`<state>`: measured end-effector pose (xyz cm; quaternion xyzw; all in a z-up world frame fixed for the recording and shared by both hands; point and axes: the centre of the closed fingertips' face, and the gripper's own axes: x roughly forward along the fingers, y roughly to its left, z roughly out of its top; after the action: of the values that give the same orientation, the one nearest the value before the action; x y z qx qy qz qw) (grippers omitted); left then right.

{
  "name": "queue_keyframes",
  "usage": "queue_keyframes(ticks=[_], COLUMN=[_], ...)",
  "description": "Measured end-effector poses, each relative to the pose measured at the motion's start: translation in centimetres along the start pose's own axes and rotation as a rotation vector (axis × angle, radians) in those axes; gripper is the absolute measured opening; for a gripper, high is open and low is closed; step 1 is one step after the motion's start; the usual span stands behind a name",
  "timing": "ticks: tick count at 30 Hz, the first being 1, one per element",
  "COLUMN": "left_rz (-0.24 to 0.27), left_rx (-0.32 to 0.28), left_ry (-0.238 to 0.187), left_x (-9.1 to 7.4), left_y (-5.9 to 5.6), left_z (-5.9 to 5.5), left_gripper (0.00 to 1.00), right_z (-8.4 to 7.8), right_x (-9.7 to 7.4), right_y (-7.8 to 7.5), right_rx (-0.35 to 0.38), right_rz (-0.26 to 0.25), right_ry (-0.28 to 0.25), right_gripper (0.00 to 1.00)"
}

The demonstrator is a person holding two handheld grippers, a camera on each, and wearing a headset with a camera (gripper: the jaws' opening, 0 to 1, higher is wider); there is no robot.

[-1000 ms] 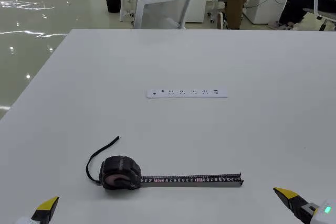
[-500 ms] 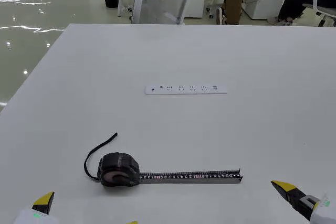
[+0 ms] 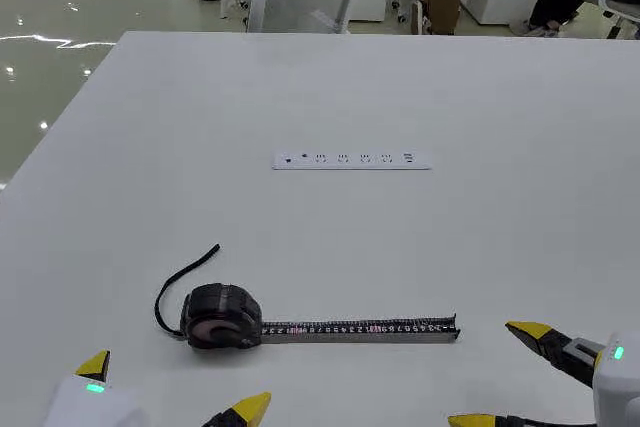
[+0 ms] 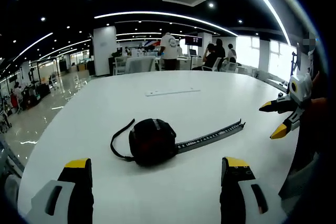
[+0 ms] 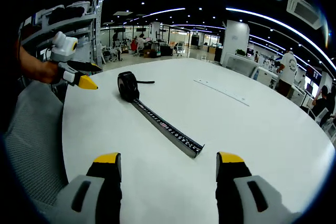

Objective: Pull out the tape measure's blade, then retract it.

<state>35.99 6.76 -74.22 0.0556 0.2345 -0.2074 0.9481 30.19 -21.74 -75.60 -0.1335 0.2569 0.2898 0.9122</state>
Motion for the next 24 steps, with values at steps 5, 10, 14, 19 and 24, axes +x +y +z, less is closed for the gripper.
queue_keyframes(ticks=[5, 10, 14, 19, 24], left_rz=[0.049, 0.058, 0.06, 0.068, 0.078], left_rx=[-0.005, -0.031, -0.049, -0.058, -0.07], left_ry=[-0.014, -0.007, -0.002, 0.004, 0.009], left_x=[0.6, 1.5, 2.2, 3.2, 4.2], left_y=[0.6, 0.7, 0.5, 0.3, -0.1], left_z=[0.4, 0.5, 0.6, 0.5, 0.5], left_gripper=[0.96, 0.96, 0.96, 0.95, 0.95], right_z=[-0.2, -0.6, -1.1, -1.2, -1.8], right_x=[0.5, 1.1, 1.6, 2.4, 3.5], right_y=[-0.9, -1.4, -1.8, -2.3, -2.9], right_rx=[-0.036, -0.081, -0.109, -0.129, -0.168], right_rz=[0.048, 0.103, 0.137, 0.176, 0.219], right_ry=[-0.005, 0.015, 0.036, 0.038, 0.067], right_gripper=[0.66, 0.59, 0.55, 0.5, 0.46])
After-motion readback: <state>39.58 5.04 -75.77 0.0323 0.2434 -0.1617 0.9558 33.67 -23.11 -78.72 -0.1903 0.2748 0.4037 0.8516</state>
